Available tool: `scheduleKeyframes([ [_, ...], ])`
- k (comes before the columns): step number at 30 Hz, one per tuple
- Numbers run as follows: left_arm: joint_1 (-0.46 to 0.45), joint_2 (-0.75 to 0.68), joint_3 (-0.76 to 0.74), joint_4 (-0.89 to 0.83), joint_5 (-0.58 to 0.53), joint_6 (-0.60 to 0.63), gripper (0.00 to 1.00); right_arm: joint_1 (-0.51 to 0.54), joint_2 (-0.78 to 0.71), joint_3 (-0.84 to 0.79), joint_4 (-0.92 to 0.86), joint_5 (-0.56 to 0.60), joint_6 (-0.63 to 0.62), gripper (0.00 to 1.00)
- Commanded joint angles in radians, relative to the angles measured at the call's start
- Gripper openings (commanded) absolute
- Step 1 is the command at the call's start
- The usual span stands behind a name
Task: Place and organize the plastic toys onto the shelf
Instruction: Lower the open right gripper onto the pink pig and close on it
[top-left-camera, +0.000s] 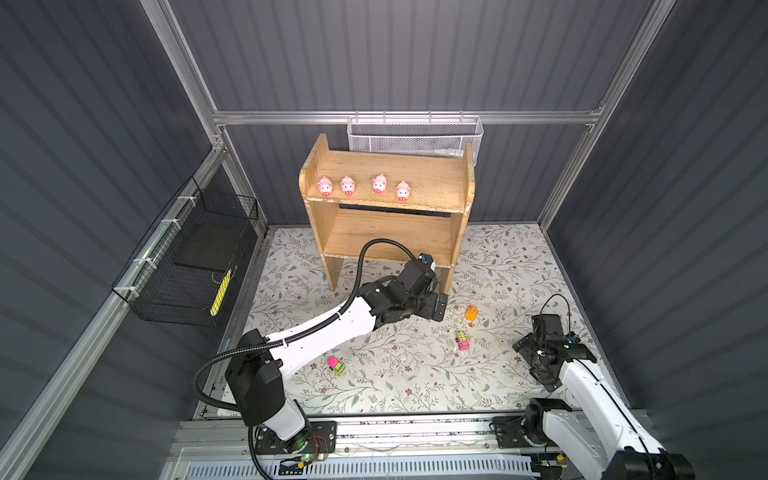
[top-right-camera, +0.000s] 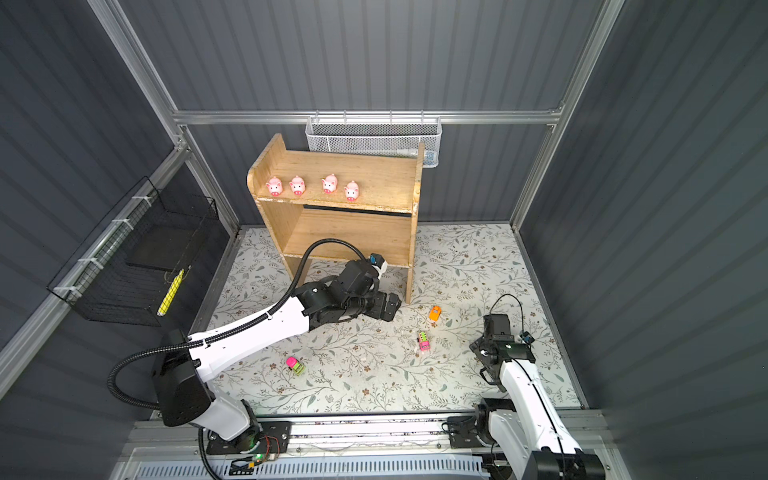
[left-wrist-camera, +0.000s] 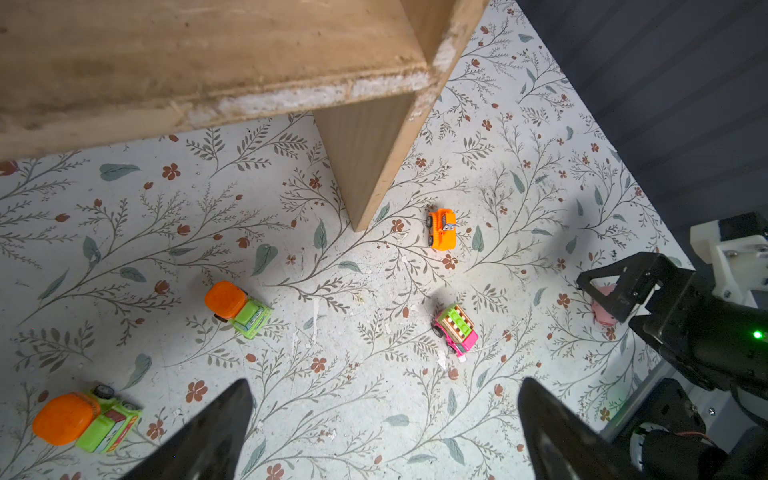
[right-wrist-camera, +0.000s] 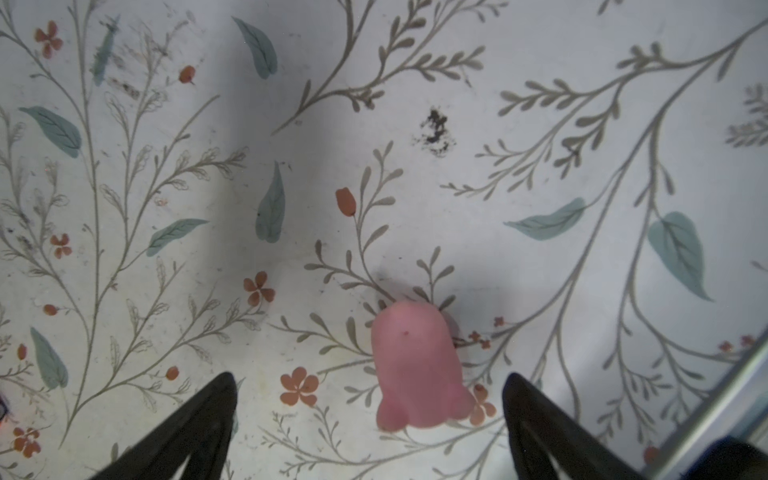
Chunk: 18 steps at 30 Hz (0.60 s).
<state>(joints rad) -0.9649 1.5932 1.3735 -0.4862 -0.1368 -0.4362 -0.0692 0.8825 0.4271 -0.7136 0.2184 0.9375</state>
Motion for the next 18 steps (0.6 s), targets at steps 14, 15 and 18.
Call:
scheduleKeyframes([
  [14,0.006,-0.085,-0.083,0.043,-0.009,0.040,1.00,-0.066,0.174,0.064,0.065,-0.089,-0.123,0.88],
  [15,0.005,-0.100,-0.097,0.050,-0.012,0.040,1.00,-0.067,0.183,0.076,0.056,-0.075,-0.134,0.86],
  [18,0.011,-0.147,-0.140,0.069,-0.020,0.041,1.00,-0.071,0.194,0.090,0.050,-0.056,-0.147,0.80],
])
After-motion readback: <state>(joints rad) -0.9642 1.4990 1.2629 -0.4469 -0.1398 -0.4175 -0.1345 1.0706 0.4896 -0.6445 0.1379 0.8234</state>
